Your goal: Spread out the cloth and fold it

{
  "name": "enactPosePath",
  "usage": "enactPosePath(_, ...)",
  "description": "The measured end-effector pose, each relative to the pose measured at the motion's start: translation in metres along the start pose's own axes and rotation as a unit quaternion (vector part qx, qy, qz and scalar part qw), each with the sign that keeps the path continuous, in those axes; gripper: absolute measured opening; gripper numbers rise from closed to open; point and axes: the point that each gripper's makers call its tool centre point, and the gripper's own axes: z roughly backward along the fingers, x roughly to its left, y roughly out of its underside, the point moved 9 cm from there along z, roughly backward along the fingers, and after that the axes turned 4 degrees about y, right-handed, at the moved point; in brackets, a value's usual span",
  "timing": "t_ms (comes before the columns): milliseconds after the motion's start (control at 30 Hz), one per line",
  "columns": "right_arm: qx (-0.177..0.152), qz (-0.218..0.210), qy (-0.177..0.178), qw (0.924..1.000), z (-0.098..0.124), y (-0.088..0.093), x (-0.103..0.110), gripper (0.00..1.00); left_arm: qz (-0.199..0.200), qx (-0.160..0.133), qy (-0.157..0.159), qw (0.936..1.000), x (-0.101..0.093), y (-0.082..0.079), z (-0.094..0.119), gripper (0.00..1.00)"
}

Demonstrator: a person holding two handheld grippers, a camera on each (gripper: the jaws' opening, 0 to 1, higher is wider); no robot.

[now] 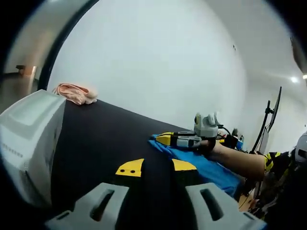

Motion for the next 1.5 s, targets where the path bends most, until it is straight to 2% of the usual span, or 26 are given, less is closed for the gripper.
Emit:
enactPosePath(33, -0.020, 0.009, -0.008, 0.9997, 0.004, -0.009, -0.004, 0.25, 0.001, 0.001, -0.001, 1.0000, 0.000, 0.000, 0.000, 0.18)
enactPosePath(67, -0.025, 0.013, -0.004, 0.9996, 0.008, -0.014, -0.008, 0.26, 0.001, 0.002, -0.002, 1.0000, 0.001, 0.001, 0.000, 0.18)
enactPosePath(133, -0.050, 0.028, 0.022, 0.9981, 0.024, -0.032, -0.025, 0.25, 0.001, 0.003, 0.000, 1.0000, 0.000, 0.001, 0.000, 0.18)
enactPosePath(167, -0.060, 0.024, 0.035, 0.9973, 0.035, -0.040, -0.035, 0.25, 0.001, 0.003, 0.000, 1.0000, -0.001, 0.001, 0.001, 0.18)
enactPosePath(233, -0.063, 0.007, 0.041, 0.9971, 0.052, -0.045, -0.047, 0.25, 0.000, 0.002, 0.004, 1.0000, -0.004, 0.000, 0.001, 0.18)
enactPosePath(267, -0.061, -0.004, 0.039, 0.9974, 0.061, -0.046, -0.050, 0.24, -0.001, 0.001, 0.005, 1.0000, -0.005, 0.000, 0.001, 0.18)
enactPosePath(300, -0.054, -0.036, 0.020, 0.9977, 0.074, -0.043, -0.046, 0.24, -0.003, 0.001, 0.006, 1.0000, -0.006, 0.000, 0.001, 0.18)
enactPosePath(333, -0.048, -0.049, -0.012, 0.9976, 0.082, -0.042, -0.040, 0.24, -0.004, 0.002, 0.007, 1.0000, -0.006, 0.000, 0.001, 0.18)
enactPosePath(367, -0.040, -0.055, -0.089, 0.9937, 0.100, -0.036, -0.014, 0.25, -0.004, 0.002, 0.007, 1.0000, -0.006, 0.000, 0.001, 0.18)
enactPosePath(467, -0.035, -0.015, -0.151, 0.9878, 0.135, -0.014, 0.038, 0.26, -0.002, 0.004, 0.001, 1.0000, -0.005, 0.003, 0.003, 0.18)
enactPosePath(533, -0.063, 0.037, -0.207, 0.9757, 0.158, 0.006, 0.071, 0.26, 0.000, 0.005, -0.003, 1.0000, -0.004, 0.007, 0.007, 0.18)
enactPosePath(567, -0.078, 0.063, -0.250, 0.9630, 0.172, 0.021, 0.095, 0.26, 0.002, 0.006, -0.004, 1.0000, -0.004, 0.008, 0.008, 0.18)
enactPosePath(633, -0.089, 0.061, -0.292, 0.9504, 0.184, 0.037, 0.120, 0.25, 0.010, 0.006, -0.006, 0.9999, -0.003, 0.011, 0.011, 0.18)
enactPosePath(700, -0.081, 0.068, -0.278, 0.9548, 0.182, 0.044, 0.127, 0.25, 0.016, 0.008, -0.010, 0.9998, -0.003, 0.013, 0.012, 0.18)
enactPosePath(733, -0.089, 0.103, -0.271, 0.9530, 0.178, 0.046, 0.128, 0.25, 0.016, 0.008, -0.012, 0.9998, -0.004, 0.013, 0.012, 0.18)
enactPosePath(800, -0.088, 0.121, -0.262, 0.9536, 0.171, 0.048, 0.129, 0.24, 0.015, 0.007, -0.010, 0.9998, -0.008, 0.012, 0.011, 0.18)
enactPosePath(833, -0.084, 0.130, -0.245, 0.9570, 0.168, 0.048, 0.128, 0.24, 0.014, 0.006, -0.008, 0.9999, -0.011, 0.011, 0.011, 0.18)
enactPosePath(867, -0.086, 0.153, -0.230, 0.9573, 0.165, 0.049, 0.127, 0.21, 0.011, 0.006, -0.006, 0.9999, -0.013, 0.010, 0.011, 0.18)
enactPosePath(933, -0.070, 0.174, -0.219, 0.9576, 0.162, 0.052, 0.126, 0.05, 0.002, 0.008, -0.003, 1.0000, -0.017, 0.009, 0.011, 0.18)
enactPosePath(967, -0.071, 0.170, -0.217, 0.9586, 0.163, 0.052, 0.127, 0.02, -0.001, 0.009, -0.003, 1.0000, -0.018, 0.009, 0.012, 0.18)
enactPosePath(1000, -0.079, 0.165, -0.225, 0.9569, 0.165, 0.050, 0.128, 0.02, -0.003, 0.009, -0.004, 0.9999, -0.018, 0.008, 0.013, 0.18)
enactPosePath(1167, -0.117, 0.111, -0.233, 0.9590, 0.179, 0.027, 0.123, 0.01, -0.005, 0.008, -0.008, 0.9999, -0.018, 0.007, 0.016, 0.18)
enactPosePath(1267, -0.117, 0.101, -0.253, 0.9552, 0.188, 0.018, 0.126, 0.01, -0.006, 0.010, -0.008, 0.9999, -0.018, 0.006, 0.016, 0.18)
enactPosePath(1400, -0.097, 0.133, -0.264, 0.9504, 0.190, 0.027, 0.136, 0.02, -0.008, 0.010, -0.007, 0.9999, -0.019, 0.005, 0.016, 0.18)
enactPosePath(1500, -0.063, 0.149, -0.265, 0.9505, 0.182, 0.046, 0.142, 0.02, -0.007, 0.010, -0.006, 0.9999, -0.021, 0.006, 0.014, 0.18)
